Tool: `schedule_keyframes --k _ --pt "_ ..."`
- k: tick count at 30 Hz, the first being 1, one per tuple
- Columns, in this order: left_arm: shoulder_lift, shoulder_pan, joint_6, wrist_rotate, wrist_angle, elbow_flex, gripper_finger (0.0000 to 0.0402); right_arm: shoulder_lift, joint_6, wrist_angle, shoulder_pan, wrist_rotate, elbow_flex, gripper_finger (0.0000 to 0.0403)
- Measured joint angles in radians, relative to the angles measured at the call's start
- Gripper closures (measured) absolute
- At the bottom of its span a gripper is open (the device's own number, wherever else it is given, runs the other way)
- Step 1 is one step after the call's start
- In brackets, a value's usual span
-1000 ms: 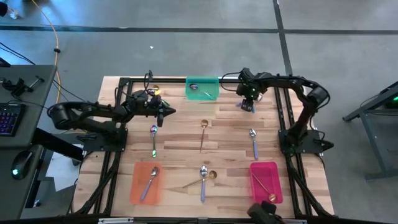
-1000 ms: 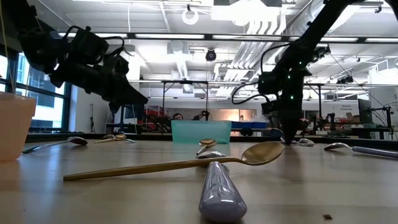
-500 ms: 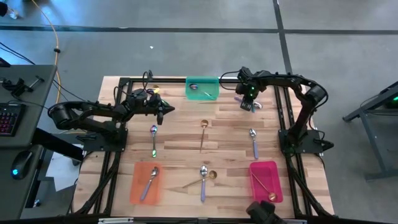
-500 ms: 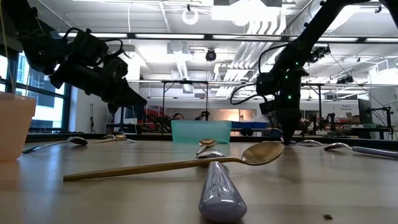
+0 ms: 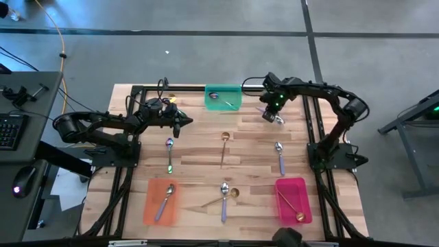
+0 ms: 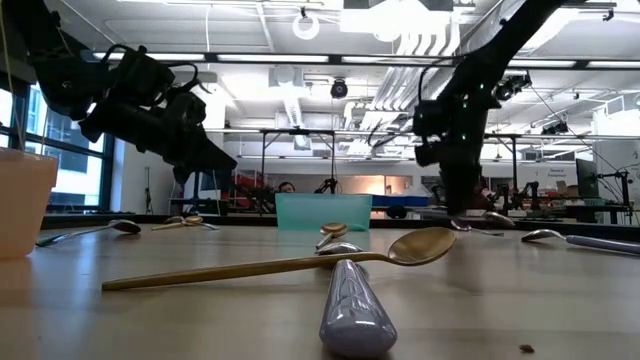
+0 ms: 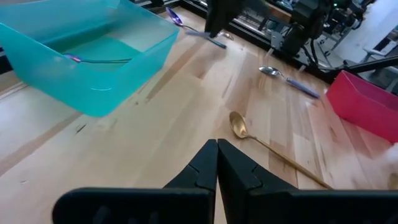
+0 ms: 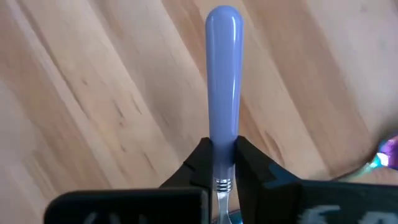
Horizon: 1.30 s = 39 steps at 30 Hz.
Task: Sort silverware by color (type)
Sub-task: Put the purple spoon into the orange bin
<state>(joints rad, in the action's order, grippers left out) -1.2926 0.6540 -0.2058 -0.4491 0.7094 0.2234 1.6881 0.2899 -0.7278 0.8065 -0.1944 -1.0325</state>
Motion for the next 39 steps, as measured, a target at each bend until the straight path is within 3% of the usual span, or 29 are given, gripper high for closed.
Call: schedule_keyframes --k 4,9,19,25,34,39 --pt "0.0 -0.005 -0.003 -0.01 0.001 0.0 0.0394 -0.078 -0.077 0.031 -0.047 -0.047 0.0 0.0387" --pt "0.0 -0.043 -0.02 -0.01 0.063 0.001 0.0368 -0.127 -0.185 0.198 -0.151 -0.125 0.0 0.0387" --pt "0.0 -0.17 -0.019 -0.01 0.283 0.002 0.0294 -0.123 -0.369 0.781 -0.429 -0.157 0.0 0.0387" --pt "0.0 -0.25 -0.019 0.016 0.304 0.068 0.0256 -0.123 -0.405 1.092 -0.563 -0.112 0.0 0.0387" --pt "-0.005 -0.35 0.059 0.093 0.307 0.201 0.0227 -0.123 -0.359 1.212 -0.659 0.017 0.0 0.0387" --pt "-0.034 -0.372 0.054 0.093 0.307 0.251 0.0227 -0.123 -0.342 1.25 -0.671 0.031 0.0 0.0387"
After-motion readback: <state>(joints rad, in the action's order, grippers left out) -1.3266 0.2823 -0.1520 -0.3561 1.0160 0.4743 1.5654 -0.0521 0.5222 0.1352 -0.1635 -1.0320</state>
